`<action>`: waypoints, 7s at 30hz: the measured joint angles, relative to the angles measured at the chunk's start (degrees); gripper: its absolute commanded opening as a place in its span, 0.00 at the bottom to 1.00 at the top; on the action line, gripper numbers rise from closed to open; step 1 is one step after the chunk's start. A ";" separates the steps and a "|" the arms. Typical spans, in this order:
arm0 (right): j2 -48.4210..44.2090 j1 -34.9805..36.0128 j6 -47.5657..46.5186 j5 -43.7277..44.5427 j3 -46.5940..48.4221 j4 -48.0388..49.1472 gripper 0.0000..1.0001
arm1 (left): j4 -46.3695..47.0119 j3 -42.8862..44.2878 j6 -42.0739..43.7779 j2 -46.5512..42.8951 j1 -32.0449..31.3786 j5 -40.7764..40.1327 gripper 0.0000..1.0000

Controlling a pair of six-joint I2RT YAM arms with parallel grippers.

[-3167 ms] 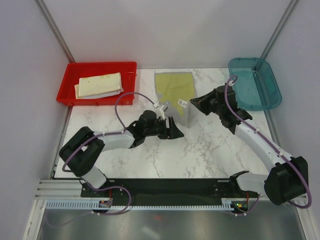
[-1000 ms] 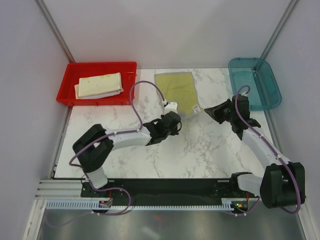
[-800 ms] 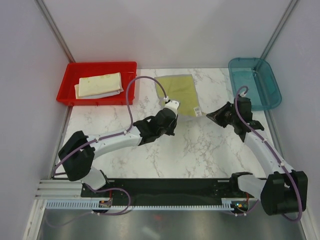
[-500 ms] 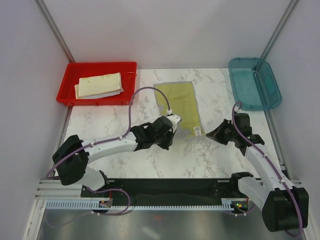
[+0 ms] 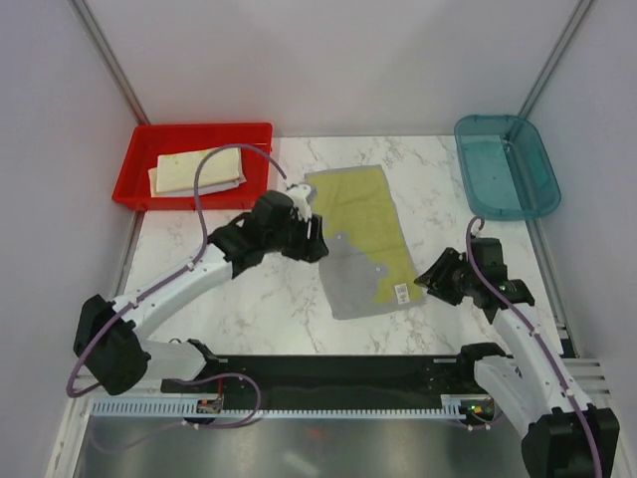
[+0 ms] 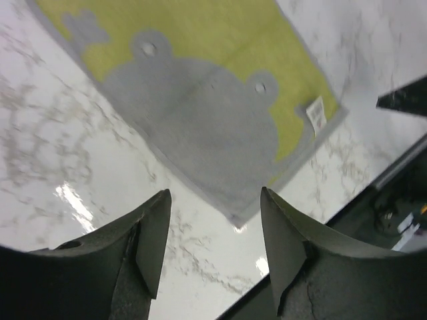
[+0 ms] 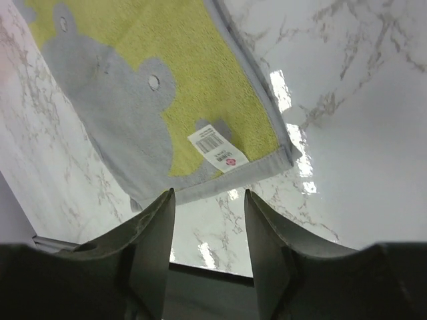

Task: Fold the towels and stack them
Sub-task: Flatten out the crumpled towel, then fold the towel

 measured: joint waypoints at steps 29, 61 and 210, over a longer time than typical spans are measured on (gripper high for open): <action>97.66 0.00 -19.98 -2.43 82.58 30.29 0.44 | -5.29 65.35 3.85 67.08 24.90 -0.04 0.60; 101.66 1.27 -19.06 -1.84 86.01 35.74 0.31 | -2.05 72.22 0.37 75.01 27.17 9.07 0.23; 17.00 -1.27 -10.47 -8.09 -10.54 50.64 0.00 | 18.38 -9.01 6.71 8.46 4.37 5.95 0.02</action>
